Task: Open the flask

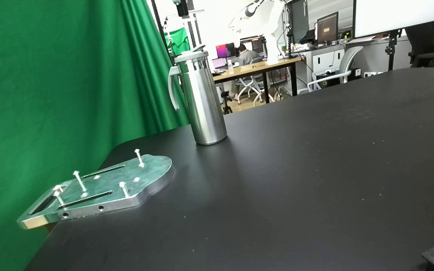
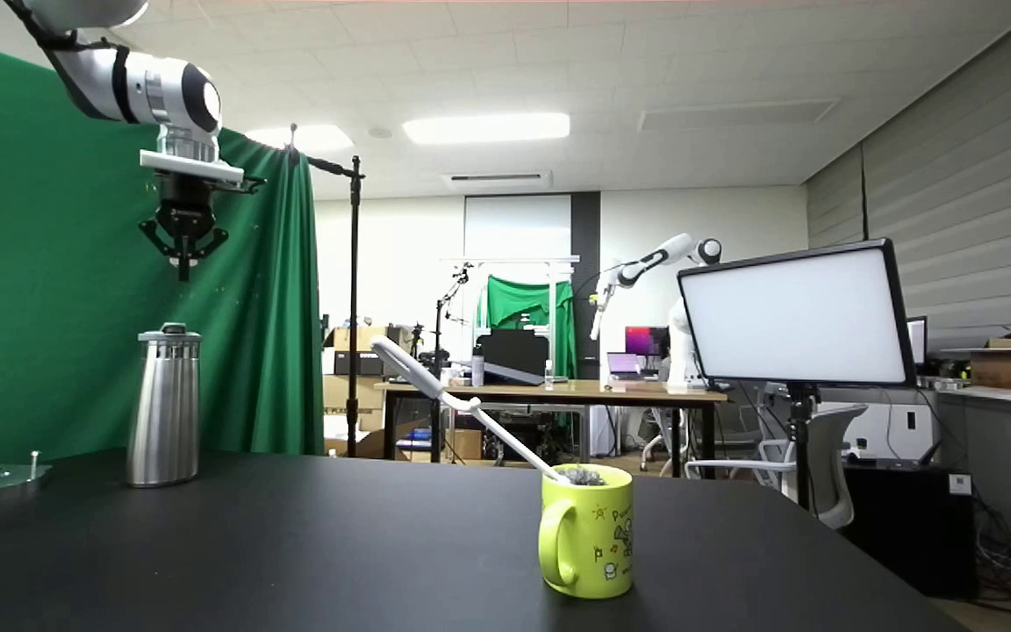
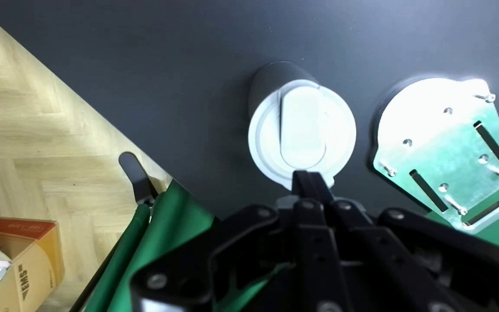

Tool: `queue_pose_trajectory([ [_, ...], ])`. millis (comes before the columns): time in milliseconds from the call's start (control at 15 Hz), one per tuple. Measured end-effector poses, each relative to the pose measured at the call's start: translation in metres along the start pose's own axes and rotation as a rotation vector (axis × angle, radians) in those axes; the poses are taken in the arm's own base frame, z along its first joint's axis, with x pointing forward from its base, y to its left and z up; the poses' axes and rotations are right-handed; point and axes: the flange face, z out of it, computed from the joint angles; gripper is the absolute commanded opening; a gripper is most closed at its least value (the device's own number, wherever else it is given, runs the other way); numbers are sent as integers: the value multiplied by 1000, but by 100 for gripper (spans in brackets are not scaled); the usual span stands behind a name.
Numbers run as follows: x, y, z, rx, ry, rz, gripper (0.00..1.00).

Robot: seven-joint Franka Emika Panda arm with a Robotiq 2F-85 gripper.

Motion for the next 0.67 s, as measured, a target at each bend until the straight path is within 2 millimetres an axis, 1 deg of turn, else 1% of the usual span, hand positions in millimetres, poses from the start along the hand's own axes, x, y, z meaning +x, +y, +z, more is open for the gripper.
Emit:
queue_pose_trajectory([
  [67,-4,1,-7,0,-7,5,31],
  [200,-12,1,-18,2,-28,10,45],
  [267,-15,2,-22,3,-38,12,53],
  [667,-34,7,-43,9,-80,29,93],
])
